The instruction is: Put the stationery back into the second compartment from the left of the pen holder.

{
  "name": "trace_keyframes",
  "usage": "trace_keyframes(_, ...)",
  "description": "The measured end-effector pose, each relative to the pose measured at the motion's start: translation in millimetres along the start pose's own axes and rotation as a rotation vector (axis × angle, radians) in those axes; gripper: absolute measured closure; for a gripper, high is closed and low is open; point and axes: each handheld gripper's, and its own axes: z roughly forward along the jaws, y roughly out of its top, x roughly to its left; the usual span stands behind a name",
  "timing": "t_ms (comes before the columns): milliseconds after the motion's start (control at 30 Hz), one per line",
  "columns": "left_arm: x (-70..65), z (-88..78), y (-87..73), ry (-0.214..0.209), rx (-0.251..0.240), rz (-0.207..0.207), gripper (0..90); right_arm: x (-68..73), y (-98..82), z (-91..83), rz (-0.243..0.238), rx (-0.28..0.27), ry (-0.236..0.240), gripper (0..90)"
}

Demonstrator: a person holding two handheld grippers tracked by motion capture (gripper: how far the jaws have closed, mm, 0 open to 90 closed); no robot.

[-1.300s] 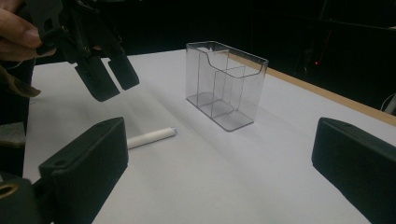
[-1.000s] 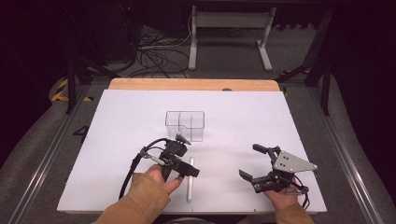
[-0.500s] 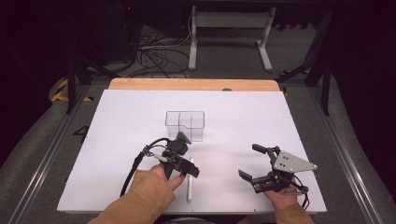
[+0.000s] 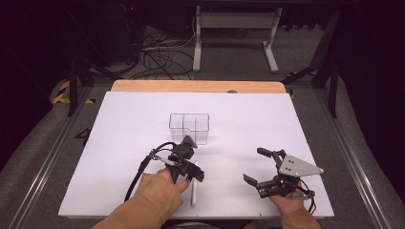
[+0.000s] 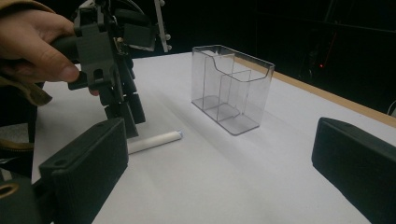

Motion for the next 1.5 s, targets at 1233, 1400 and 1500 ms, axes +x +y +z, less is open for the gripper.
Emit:
trace_keyframes(1233,-4.2,17.7,9.4,0.118,0.021,-0.132,55.5,3.9,1.9,-0.7,-0.01,-0.011,0.019,4.2)
trace_keyframes(1400,-6.6,19.6,10.3,0.135,0.023,-0.134,56.1,4.0,1.7,0.1,-0.013,-0.006,0.019,4.2)
trace_keyframes(1500,-6.9,19.7,10.0,0.144,0.023,-0.135,58.4,4.1,1.5,0.6,-0.01,-0.004,0.021,4.2)
